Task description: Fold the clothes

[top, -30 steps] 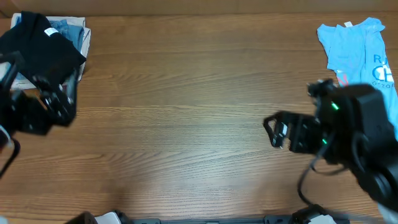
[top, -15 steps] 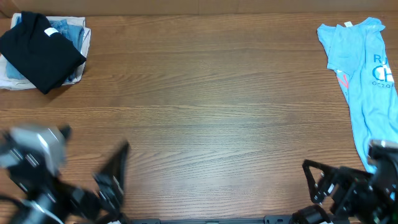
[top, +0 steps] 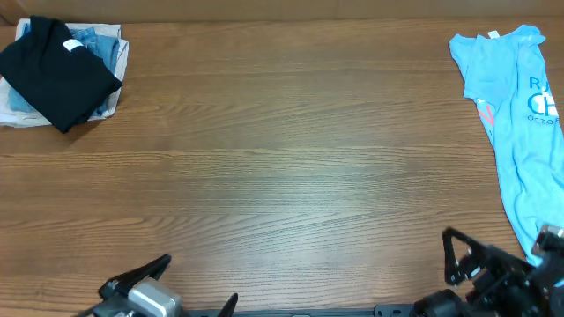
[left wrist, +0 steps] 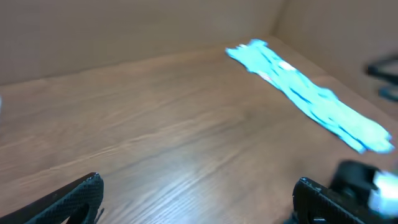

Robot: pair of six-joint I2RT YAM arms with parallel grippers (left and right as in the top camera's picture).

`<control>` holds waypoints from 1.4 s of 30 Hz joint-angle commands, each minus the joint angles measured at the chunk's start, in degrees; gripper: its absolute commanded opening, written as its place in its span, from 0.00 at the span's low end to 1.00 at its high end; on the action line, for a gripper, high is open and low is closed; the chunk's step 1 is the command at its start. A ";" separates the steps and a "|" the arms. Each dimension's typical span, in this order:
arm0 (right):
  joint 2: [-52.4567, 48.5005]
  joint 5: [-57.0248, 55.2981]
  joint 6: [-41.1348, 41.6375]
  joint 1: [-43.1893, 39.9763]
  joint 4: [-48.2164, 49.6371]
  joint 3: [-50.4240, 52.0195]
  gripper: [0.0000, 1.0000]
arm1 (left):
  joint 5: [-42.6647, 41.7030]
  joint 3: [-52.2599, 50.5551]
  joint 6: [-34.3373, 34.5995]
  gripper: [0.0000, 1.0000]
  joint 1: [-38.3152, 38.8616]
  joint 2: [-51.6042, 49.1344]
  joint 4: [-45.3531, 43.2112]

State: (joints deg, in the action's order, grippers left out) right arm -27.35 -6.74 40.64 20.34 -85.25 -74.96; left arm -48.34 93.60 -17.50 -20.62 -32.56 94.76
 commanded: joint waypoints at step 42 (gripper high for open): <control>0.68 -12.50 1.20 0.17 8.41 1.86 1.00 | 10.49 -12.72 -3.52 1.00 15.76 0.33 -8.02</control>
State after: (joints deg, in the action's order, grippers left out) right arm -27.27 -18.41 41.76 20.34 -76.86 -73.28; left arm -38.28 81.03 -19.94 -5.21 -32.56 86.98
